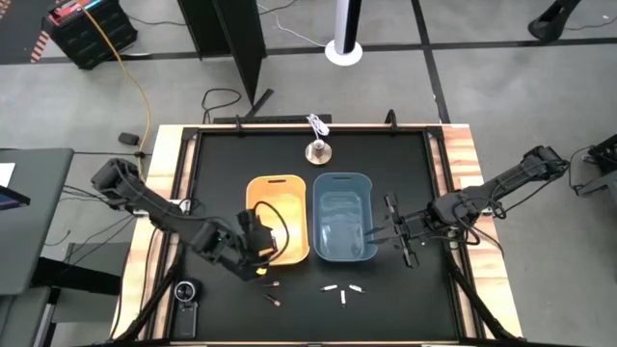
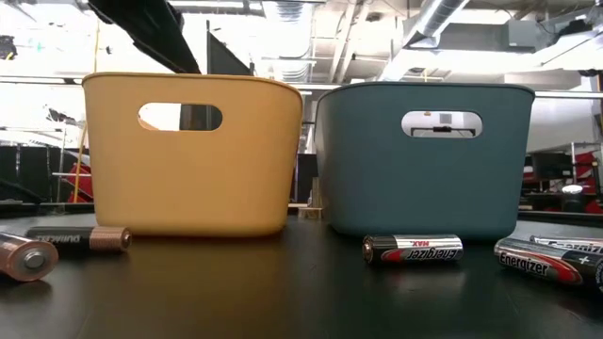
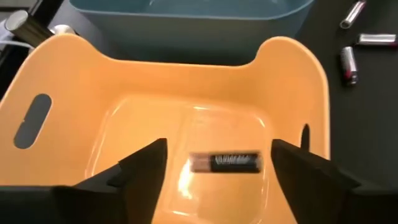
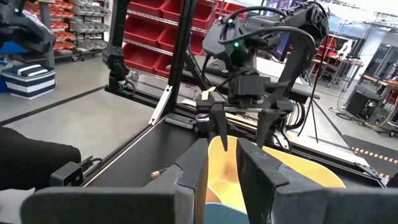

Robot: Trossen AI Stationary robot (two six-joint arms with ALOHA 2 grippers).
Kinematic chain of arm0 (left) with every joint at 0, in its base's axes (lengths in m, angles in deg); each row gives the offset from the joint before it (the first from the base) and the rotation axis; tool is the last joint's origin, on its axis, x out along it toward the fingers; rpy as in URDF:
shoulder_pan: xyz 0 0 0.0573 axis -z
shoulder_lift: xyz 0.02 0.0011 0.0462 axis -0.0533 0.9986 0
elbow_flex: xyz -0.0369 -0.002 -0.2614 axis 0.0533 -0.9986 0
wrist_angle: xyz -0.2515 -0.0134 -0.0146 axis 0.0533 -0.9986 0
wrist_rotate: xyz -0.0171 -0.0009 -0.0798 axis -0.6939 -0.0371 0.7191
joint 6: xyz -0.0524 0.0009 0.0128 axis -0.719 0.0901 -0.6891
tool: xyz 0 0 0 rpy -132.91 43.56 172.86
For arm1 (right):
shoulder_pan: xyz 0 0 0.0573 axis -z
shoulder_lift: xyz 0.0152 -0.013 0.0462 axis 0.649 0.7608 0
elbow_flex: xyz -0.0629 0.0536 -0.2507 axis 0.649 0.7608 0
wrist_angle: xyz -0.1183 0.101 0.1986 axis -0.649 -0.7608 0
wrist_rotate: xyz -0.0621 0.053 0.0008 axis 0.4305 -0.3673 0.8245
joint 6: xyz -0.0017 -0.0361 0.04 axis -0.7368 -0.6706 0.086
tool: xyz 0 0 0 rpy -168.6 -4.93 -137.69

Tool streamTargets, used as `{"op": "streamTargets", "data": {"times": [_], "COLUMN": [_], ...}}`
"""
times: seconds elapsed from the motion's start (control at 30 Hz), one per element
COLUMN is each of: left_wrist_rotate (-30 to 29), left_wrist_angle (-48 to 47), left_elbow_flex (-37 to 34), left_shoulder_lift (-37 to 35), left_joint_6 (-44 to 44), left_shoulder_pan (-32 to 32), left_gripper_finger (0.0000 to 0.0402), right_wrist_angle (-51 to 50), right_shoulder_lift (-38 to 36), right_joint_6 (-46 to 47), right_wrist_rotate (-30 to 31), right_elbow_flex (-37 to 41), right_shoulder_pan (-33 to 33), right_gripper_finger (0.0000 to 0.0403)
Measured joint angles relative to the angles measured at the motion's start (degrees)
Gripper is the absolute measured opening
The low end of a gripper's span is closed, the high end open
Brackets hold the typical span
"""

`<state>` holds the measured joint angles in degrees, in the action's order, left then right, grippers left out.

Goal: Sort batteries
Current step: Put the top black battery into the orange bin

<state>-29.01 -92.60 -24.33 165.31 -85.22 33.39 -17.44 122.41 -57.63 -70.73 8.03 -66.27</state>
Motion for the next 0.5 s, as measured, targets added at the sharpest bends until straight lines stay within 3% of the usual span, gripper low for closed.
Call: {"op": "streamTargets", "data": {"times": [0.23, 0.5], "left_wrist_rotate": [-0.07, 1.7], "left_wrist_angle": [0.65, 12.21], "left_elbow_flex": [0.0, 0.08], "left_shoulder_lift": [-1.47, -1.02], "left_joint_6": [-0.72, 2.97], "left_shoulder_pan": [1.12, 10.12], "left_gripper_finger": [0.0326, 0.0299], "right_wrist_angle": [-0.09, -0.13], "right_shoulder_lift": [0.0, 0.0], "right_joint_6": [0.02, 0.0], "right_wrist_rotate": [0.0, 0.0], "right_elbow_flex": [0.0, 0.0], "right_shoulder_pan": [0.0, 0.02], "right_gripper_finger": [0.0103, 0.0103]}}
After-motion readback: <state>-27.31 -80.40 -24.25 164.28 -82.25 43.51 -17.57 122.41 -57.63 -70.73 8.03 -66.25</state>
